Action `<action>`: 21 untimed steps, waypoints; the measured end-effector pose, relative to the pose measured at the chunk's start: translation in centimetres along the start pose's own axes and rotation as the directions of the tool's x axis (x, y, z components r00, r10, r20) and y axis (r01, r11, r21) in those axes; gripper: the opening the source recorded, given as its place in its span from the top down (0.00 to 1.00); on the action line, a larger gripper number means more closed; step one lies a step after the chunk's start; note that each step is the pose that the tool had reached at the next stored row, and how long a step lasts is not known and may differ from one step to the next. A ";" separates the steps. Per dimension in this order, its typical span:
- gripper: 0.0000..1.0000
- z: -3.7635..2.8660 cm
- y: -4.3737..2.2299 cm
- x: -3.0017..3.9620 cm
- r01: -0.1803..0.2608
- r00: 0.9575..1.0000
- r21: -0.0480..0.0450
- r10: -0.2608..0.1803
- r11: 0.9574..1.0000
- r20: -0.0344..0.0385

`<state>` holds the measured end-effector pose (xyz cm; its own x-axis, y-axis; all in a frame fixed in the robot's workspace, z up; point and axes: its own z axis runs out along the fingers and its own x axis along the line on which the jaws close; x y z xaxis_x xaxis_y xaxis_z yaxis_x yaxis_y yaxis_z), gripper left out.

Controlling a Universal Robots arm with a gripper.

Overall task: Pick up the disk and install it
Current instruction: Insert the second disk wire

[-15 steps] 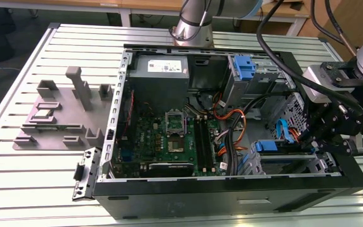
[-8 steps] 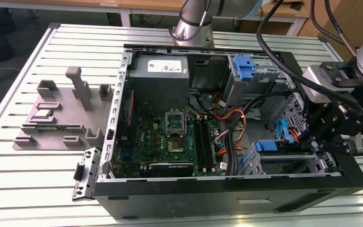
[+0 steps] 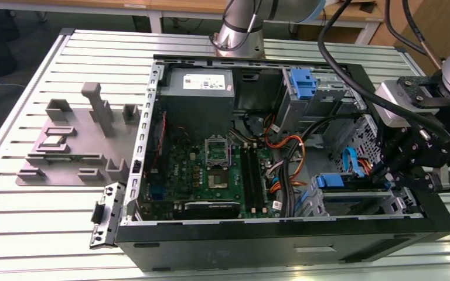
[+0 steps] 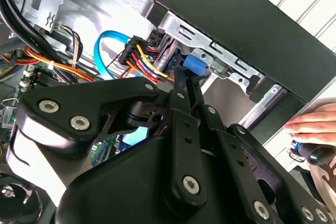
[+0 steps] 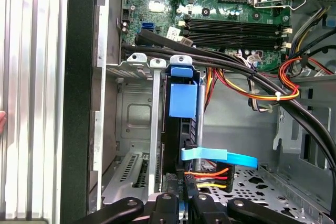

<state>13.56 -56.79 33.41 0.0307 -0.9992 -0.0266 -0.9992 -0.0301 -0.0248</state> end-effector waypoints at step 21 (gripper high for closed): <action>0.84 -0.18 0.07 -0.77 -0.053 0.999 0.001 0.053 0.999 -0.002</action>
<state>13.46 -56.03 33.61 -0.0219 -0.9994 -0.0261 -0.9994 0.0225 -0.0247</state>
